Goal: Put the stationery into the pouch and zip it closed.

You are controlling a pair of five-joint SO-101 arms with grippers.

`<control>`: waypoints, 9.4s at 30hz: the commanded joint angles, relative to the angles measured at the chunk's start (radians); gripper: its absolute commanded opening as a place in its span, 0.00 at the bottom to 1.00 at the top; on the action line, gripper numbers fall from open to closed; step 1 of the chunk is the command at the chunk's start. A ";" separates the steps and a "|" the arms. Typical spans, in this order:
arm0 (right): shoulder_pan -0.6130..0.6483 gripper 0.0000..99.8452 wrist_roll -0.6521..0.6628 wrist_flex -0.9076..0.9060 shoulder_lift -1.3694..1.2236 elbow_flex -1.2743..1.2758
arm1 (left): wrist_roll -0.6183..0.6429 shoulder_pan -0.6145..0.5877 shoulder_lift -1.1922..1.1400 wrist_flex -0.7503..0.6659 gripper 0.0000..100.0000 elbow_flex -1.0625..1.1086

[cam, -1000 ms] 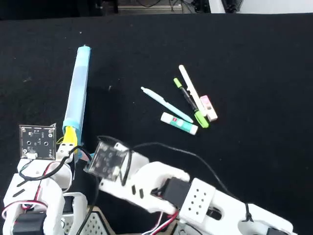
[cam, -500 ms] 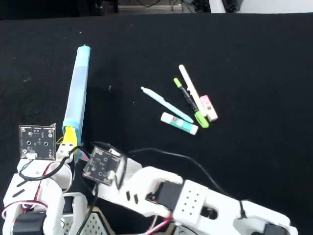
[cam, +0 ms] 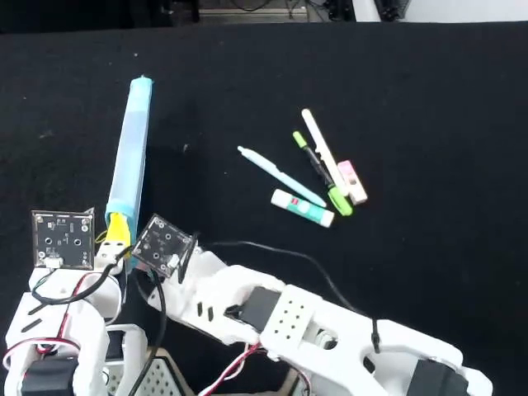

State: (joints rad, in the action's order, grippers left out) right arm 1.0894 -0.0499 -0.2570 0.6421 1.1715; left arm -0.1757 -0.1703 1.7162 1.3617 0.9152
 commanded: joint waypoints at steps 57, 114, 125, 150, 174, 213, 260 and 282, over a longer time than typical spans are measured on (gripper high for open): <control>-0.301 0.01 0.308 -0.339 0.272 -0.176 | -0.051 -0.008 -0.002 0.083 0.18 0.016; -0.582 0.01 0.304 -0.480 0.607 -0.203 | 0.000 -0.117 -0.580 -0.009 0.10 -0.334; -0.529 0.01 0.307 -0.482 0.607 -0.186 | 0.000 -0.117 -0.571 -0.184 0.11 -0.166; -0.657 0.01 0.358 -0.491 0.607 -0.223 | 0.140 -0.124 -0.582 -0.249 0.03 -0.140; -0.594 0.20 0.350 -1.080 0.311 -0.722 | 0.256 -0.119 -0.569 -0.350 0.03 0.042; -0.925 0.14 0.847 -1.003 -0.745 -0.903 | 0.259 -0.125 -0.569 -0.351 0.03 0.101; -0.936 0.20 0.609 -0.964 -0.329 -0.420 | 0.253 -0.127 -0.569 -0.350 0.03 0.102; -0.982 0.19 0.605 -0.678 -0.331 -0.189 | 0.259 -0.127 -0.569 -0.350 0.03 0.116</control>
State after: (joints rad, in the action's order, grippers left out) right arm 0.1059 0.5608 -0.9444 0.2708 0.9843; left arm 0.0667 -0.2854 1.1485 1.0242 1.0349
